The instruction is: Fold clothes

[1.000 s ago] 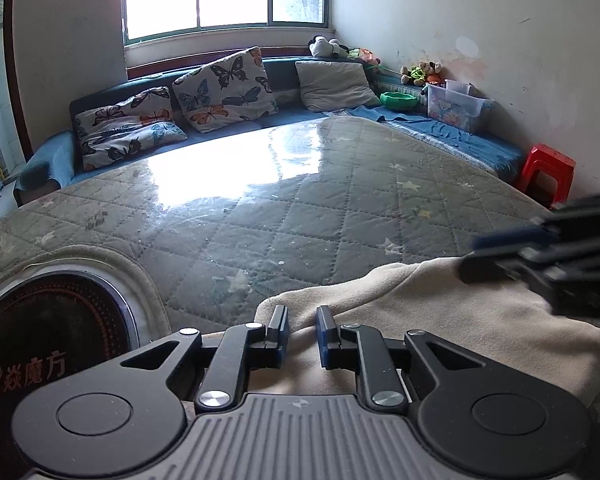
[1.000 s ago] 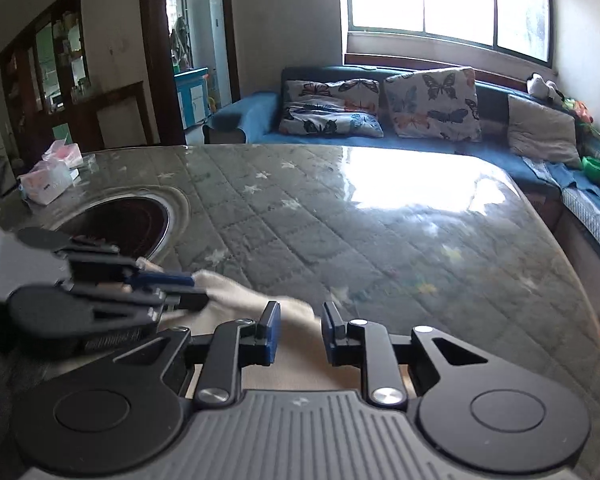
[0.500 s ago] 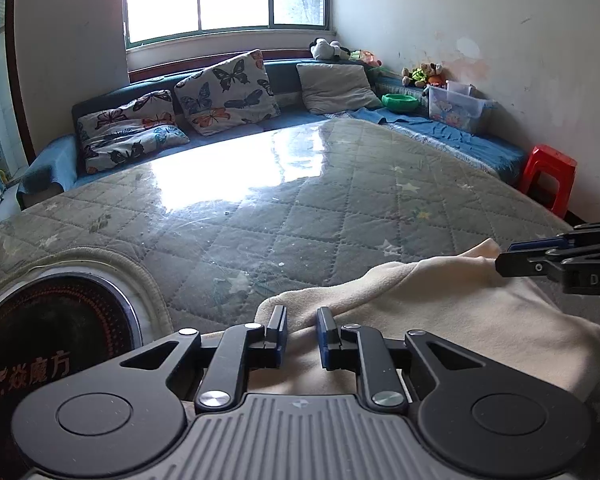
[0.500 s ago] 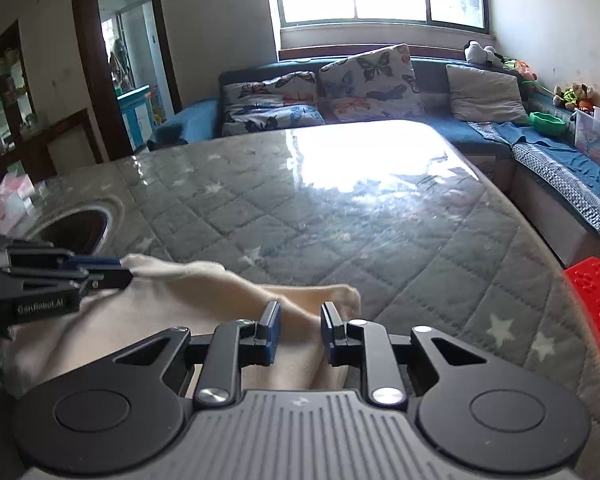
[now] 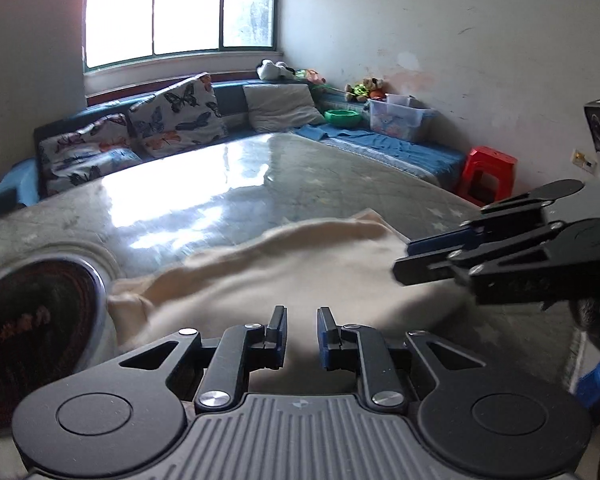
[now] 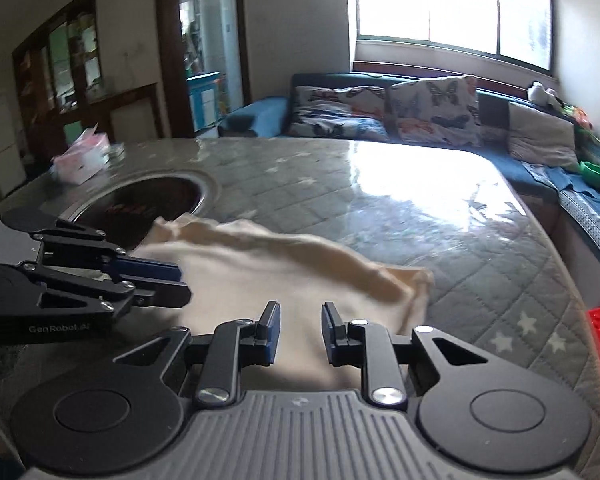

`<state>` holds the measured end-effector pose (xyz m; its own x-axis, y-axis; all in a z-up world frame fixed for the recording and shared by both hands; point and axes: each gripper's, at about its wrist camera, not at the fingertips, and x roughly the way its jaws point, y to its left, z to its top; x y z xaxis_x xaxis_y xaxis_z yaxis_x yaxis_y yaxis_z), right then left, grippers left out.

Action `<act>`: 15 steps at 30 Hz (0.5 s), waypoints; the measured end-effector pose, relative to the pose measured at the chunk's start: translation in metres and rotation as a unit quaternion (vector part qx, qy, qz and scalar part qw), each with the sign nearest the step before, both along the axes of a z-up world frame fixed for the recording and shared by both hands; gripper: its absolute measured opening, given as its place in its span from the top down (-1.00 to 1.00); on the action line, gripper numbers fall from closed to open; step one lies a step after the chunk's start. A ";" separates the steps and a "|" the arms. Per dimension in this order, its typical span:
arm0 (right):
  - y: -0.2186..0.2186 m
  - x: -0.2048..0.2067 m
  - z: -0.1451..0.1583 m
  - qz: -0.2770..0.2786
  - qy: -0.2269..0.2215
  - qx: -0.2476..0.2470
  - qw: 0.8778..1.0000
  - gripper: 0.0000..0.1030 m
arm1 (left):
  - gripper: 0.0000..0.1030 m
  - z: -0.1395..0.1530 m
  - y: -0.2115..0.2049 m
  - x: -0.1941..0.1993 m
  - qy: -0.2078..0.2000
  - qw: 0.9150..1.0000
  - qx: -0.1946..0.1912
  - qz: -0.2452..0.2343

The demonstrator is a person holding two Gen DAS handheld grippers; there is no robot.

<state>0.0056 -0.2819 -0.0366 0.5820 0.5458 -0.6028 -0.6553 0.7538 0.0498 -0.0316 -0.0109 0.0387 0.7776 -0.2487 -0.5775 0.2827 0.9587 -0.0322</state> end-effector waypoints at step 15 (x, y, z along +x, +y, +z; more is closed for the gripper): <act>0.010 -0.026 -0.013 0.015 -0.023 -0.001 1.000 0.58 | 0.62 -0.003 0.006 -0.005 -0.002 1.000 -0.024 0.020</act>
